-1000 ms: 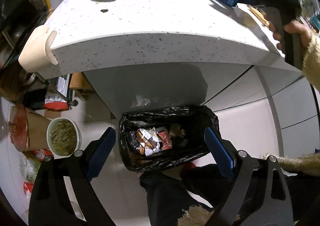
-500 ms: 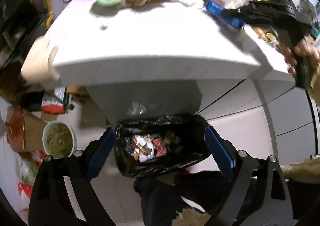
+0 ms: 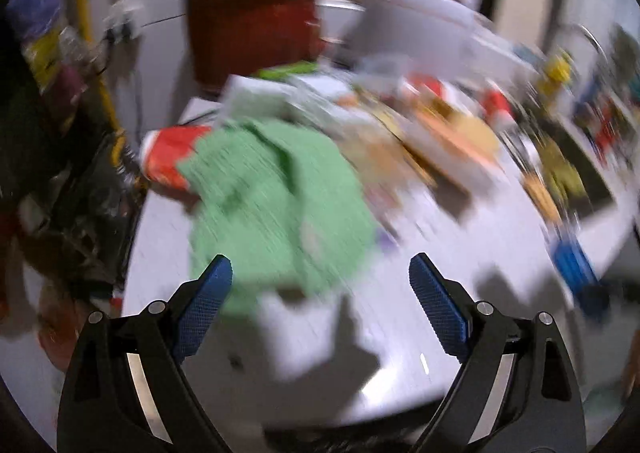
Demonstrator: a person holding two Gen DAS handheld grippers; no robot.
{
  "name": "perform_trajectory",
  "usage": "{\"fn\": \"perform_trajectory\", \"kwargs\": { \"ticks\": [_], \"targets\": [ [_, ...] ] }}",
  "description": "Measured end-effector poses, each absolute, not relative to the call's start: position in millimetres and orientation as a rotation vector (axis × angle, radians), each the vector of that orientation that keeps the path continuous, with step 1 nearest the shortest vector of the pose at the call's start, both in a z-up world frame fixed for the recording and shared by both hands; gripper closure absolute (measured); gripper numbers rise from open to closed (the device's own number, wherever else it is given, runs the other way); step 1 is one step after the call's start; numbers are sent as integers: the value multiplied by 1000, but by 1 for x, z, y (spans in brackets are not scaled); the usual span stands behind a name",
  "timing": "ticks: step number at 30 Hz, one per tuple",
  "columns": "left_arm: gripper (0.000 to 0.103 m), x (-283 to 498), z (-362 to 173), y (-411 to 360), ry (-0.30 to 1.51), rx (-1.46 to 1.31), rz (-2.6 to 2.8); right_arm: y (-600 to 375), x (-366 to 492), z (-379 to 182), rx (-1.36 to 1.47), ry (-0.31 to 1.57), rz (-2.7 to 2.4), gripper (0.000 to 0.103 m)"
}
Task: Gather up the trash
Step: 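Grasp the blue wet-wipe pack with the right gripper, then grasp the green towel with the left gripper while the right holds the wipes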
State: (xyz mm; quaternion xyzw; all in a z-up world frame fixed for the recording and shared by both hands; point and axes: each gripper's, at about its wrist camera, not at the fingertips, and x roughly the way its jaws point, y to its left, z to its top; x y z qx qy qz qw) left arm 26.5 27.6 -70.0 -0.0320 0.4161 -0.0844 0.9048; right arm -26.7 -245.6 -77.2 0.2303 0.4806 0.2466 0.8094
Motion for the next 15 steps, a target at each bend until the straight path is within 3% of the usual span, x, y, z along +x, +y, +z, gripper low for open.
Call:
{"fn": "perform_trajectory", "kwargs": {
  "ticks": [6,7,9,15],
  "targets": [
    [16,87,-81,61,905,-292,-153,-244,-36,-80,489,1020,527,63],
    [29,88,-82,61,910,-295,-162,-244,-37,-80,490,1021,525,63],
    [42,88,-78,63,884,-320,-171,-243,-39,-80,487,1019,520,63],
    [46,60,-47,78,794,-403,-232,-243,-39,-76,491,999,524,63]
  ]
}}
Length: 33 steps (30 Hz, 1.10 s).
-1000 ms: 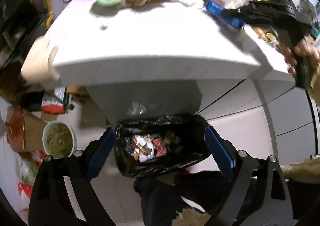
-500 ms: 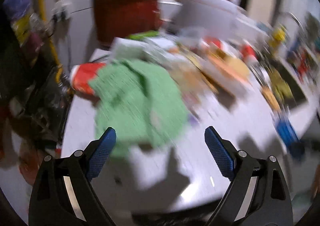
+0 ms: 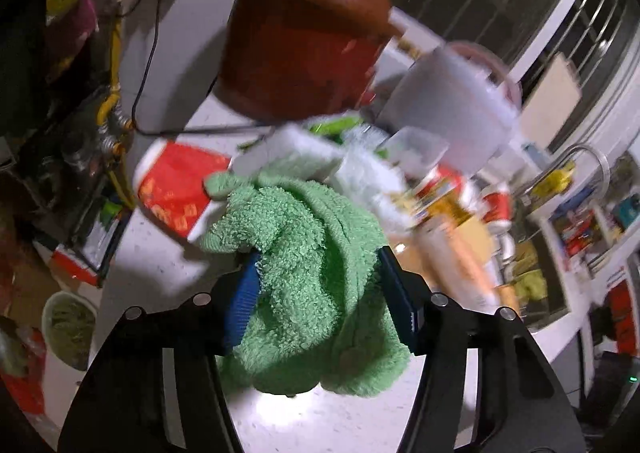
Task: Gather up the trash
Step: 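Grasp the green towel with the left gripper while the right holds the wipes, then lower the towel and wipe pack into the black trash bag and release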
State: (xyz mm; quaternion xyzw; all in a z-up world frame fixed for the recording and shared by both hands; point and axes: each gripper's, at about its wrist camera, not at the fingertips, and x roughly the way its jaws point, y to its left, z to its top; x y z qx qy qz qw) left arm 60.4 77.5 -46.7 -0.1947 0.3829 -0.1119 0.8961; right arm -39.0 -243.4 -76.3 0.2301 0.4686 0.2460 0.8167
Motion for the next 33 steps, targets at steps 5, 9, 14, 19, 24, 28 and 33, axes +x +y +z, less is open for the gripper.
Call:
{"fn": "perform_trajectory", "kwargs": {
  "ticks": [5,9,14,19,24,28,33],
  "targets": [
    [46,32,-1,88,695,-421,-350,-237,-33,-71,498,982,550,63],
    [46,9,18,96,654,-410,-379,-227,-30,-66,473,973,577,63],
    [46,-1,23,109,619,-440,-382,-216,-25,-65,472,975,608,63],
    [46,2,28,117,604,-463,-359,-207,-23,-63,462,973,632,63],
    [46,-10,45,118,564,-466,-398,-203,-25,-53,449,961,651,63],
    [46,-37,60,113,548,-440,-489,-201,-35,-36,426,944,698,63],
    [46,-92,53,103,629,-411,-608,-193,-56,-27,361,977,763,63]
  ]
}}
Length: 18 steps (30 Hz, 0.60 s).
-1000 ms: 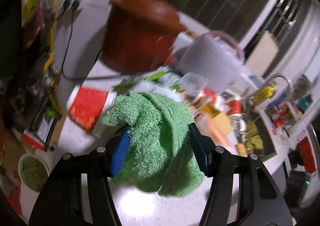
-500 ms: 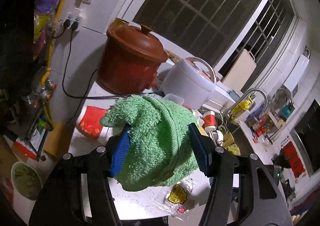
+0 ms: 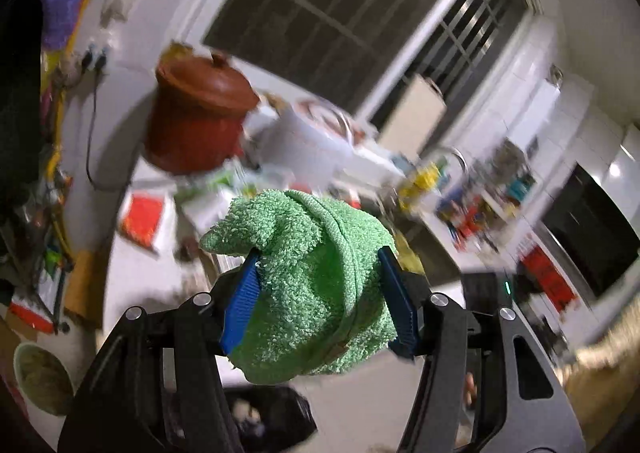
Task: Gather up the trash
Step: 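Lower the towel and wipe pack into the black trash bag and release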
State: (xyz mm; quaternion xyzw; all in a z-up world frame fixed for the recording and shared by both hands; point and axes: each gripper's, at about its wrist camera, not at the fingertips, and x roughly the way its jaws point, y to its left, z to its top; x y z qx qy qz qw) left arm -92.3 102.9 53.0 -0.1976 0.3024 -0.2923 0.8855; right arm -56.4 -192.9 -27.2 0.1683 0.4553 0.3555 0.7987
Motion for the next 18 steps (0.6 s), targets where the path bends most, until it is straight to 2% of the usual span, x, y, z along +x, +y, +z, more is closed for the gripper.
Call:
{"fn": "perform_trajectory", "kwargs": {
  "ticks": [3,7,15,18],
  "targets": [
    [46,-116,26,96,743,-417,-632,-189,-72,-40,339,1051,777,63],
    [46,-134,-36,84,920,-493,-636,-187,-93,-75,333,1191,763,63],
    [46,-132,-216,69,1249,-624,-508,-187,-113,-173,273,1398,659,63],
    [46,-119,-280,63,1326,-612,-432,-183,-108,-234,241,1445,591,62]
  ]
}}
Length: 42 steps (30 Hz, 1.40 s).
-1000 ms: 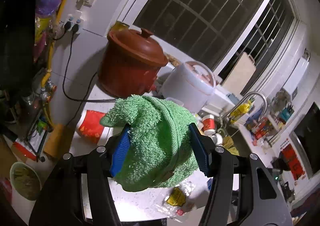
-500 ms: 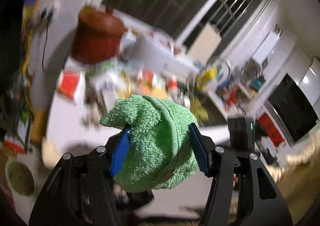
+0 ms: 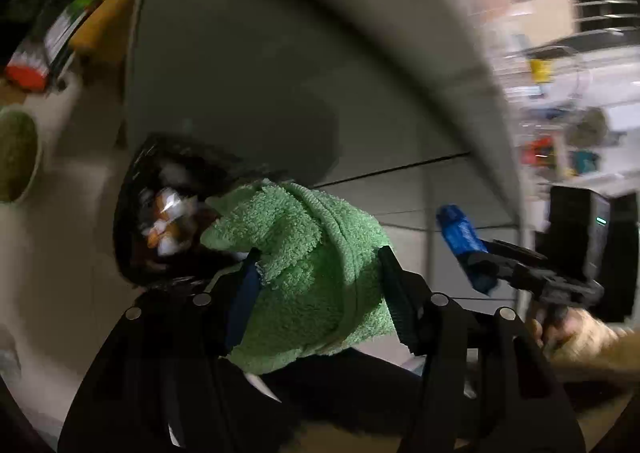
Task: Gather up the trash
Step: 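Lower the towel and wipe pack into the black trash bag and release, then grasp the red-and-white paper cup with the left gripper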
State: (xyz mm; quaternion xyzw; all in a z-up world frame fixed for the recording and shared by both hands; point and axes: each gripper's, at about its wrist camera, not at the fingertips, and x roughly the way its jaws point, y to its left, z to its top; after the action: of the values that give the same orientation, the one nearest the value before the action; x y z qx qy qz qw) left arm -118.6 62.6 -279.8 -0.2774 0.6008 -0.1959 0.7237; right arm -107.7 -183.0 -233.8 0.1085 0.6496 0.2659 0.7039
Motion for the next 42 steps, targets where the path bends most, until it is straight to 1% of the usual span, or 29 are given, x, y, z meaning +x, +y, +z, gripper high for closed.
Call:
{"fn": "perform_trajectory", "kwargs": {
  "ticks": [2,3,4,5,6,8,10,13,16,18,19,20,21,23,24,25,26,29,30,33,34,36,40,42],
  "targets": [
    [44,-107,-322,56,1387,-572,-368,-178,-102,-270,210,1464,536,59],
    [41,-101,-336,53,1416,-551,-339,-174,-98,-293,187,1470,499,46],
    [37,-96,-355,49,1453,-524,-313,-170,-95,-308,146,1475,465,37],
    [33,-91,-369,47,1481,-496,-297,-167,-91,-322,108,1483,441,30],
    [30,-87,-383,44,1518,-464,-275,-166,-90,-333,92,1496,432,31],
    [30,-79,-407,39,1587,-409,-253,-164,-88,-354,46,1533,391,31],
    [30,-75,-409,41,1607,-359,-240,-170,-88,-359,56,1542,376,31],
    [30,-78,-398,52,1587,-368,-252,-183,-92,-344,73,1528,361,31],
    [30,-89,-371,65,1542,-361,-246,-197,-96,-314,80,1488,362,30],
    [30,-95,-347,70,1503,-350,-249,-202,-98,-284,93,1444,377,29],
    [29,-98,-326,74,1466,-337,-250,-203,-98,-270,101,1421,389,29],
    [25,-100,-313,75,1439,-325,-247,-203,-99,-249,109,1390,408,28],
    [23,-101,-296,75,1404,-313,-243,-202,-99,-232,113,1363,425,28],
    [22,-106,-259,77,1318,-301,-255,-193,-101,-189,125,1282,486,26],
    [22,-104,-246,78,1285,-292,-252,-193,-101,-189,125,1282,486,24],
    [22,-105,-225,81,1234,-284,-241,-182,-103,-149,120,1197,545,23],
    [22,-105,-213,84,1201,-287,-236,-182,-103,-149,120,1197,545,21],
    [19,-97,-173,95,1086,-315,-217,-164,-101,-102,99,1068,617,13],
    [19,-95,-164,98,1059,-329,-218,-156,-99,-87,81,1023,634,13],
    [19,-80,-129,113,947,-351,-216,-143,-90,-68,68,956,646,13],
    [14,-73,-116,118,908,-343,-207,-140,-88,-68,67,951,642,13],
    [13,-47,-93,128,832,-265,-140,-138,-81,-68,85,956,626,13],
    [13,25,-74,137,803,-114,-130,-139,-74,-74,148,988,603,13],
    [13,61,-74,133,822,-56,-173,-139,-76,-76,158,998,585,13]
  ]
}}
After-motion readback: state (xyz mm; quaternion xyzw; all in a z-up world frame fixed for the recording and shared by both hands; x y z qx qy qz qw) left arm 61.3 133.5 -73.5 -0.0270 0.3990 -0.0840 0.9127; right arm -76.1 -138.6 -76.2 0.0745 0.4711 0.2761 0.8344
